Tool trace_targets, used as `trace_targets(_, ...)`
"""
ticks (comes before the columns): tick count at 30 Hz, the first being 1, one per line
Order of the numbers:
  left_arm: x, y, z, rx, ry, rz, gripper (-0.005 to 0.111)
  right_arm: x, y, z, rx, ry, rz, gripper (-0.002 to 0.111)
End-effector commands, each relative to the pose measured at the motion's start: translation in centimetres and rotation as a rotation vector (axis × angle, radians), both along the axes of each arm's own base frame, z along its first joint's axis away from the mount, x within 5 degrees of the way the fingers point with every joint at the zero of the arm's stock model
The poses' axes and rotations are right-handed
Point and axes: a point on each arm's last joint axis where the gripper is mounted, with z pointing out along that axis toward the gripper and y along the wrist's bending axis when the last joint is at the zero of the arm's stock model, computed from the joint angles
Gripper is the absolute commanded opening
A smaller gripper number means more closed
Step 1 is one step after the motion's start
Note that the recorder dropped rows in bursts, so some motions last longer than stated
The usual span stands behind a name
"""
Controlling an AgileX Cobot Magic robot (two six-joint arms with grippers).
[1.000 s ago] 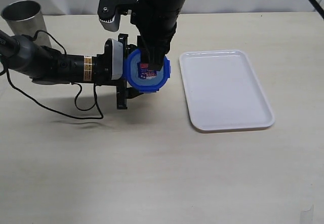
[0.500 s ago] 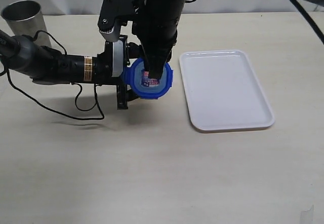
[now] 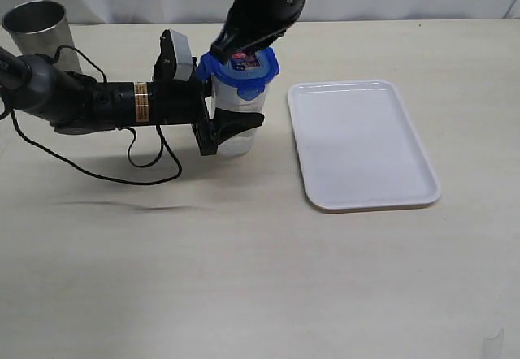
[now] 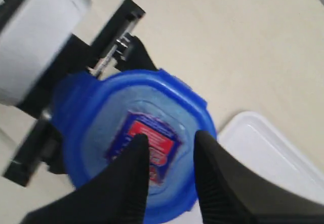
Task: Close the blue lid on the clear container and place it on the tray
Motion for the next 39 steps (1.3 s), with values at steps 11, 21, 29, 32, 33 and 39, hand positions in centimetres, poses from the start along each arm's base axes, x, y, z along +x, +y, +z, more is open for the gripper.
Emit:
trace_targets(11, -0.7, 0.1, 4.7, 0.137, 0.024, -0.059, 0.0, -0.9, 0.0, 2.4, 0.059, 0.14, -0.093, 0.029)
trace_targets(21, -0.8, 0.2, 4.4, 0.166, 0.037, -0.067, 0.0, 0.5, 0.7, -2.1, -0.039, 0.218, -0.103, 0.029)
trace_targets(29, -0.7, 0.2, 4.5, 0.152, 0.04, -0.051, 0.0, 1.5, 0.2, -4.7, -0.149, 0.205, -0.149, 0.029)
trace_targets(32, -0.7, 0.2, 4.5, 0.148, 0.041, -0.046, 0.0, 1.4, 0.1, -5.6, -0.176, 0.223, -0.149, 0.029)
trace_targets(33, -0.7, 0.2, 4.5, 0.148, 0.041, -0.046, 0.0, 1.4, 0.0, -5.7, -0.186, 0.221, -0.149, 0.029)
trace_targets(39, -0.7, 0.2, 4.5, 0.15, 0.041, -0.045, 0.0, 1.9, -1.0, -5.9, -0.188, 0.229, -0.179, 0.029)
